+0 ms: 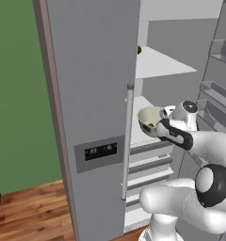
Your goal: Pick the chicken drumstick and squash from their plates and place them in the bowl. Then put the bowl in the fridge.
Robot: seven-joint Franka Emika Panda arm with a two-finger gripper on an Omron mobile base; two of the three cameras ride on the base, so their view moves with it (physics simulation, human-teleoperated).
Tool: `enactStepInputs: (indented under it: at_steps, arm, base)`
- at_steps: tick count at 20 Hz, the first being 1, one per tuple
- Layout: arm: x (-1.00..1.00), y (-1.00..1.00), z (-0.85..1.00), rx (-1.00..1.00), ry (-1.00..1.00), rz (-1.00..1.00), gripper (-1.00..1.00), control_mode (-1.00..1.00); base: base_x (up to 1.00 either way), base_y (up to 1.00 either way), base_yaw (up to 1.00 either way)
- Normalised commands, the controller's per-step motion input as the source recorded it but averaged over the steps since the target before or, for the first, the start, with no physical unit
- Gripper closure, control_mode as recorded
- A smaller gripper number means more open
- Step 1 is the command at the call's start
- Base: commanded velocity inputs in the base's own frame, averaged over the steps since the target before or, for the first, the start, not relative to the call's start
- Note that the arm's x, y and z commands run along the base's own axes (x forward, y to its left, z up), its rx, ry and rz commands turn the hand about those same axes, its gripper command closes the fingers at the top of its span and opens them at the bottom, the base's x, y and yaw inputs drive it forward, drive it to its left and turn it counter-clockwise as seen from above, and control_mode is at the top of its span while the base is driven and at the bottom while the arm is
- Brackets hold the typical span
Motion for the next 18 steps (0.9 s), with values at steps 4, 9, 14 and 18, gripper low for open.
enactStepInputs:
  at_steps: [4,9,14,18]
  arm:
    - [0.35,-0.11,-0.19,0.00,0.00,0.04,1.00,-1.00]
    - [0.38,-0.12,-0.18,0.00,0.00,0.02,1.00,-1.00]
    - [0.40,-0.11,-0.18,0.00,0.00,0.02,1.00,-1.00]
    - [0.30,-0.13,-0.25,0.00,0.00,0.02,1.00,-1.00]
  base:
    - [0.00,0.00,0.00]
    - [0.00,0.00,0.00]
    - [0.00,0.00,0.00]
    - [0.00,0.00,0.00]
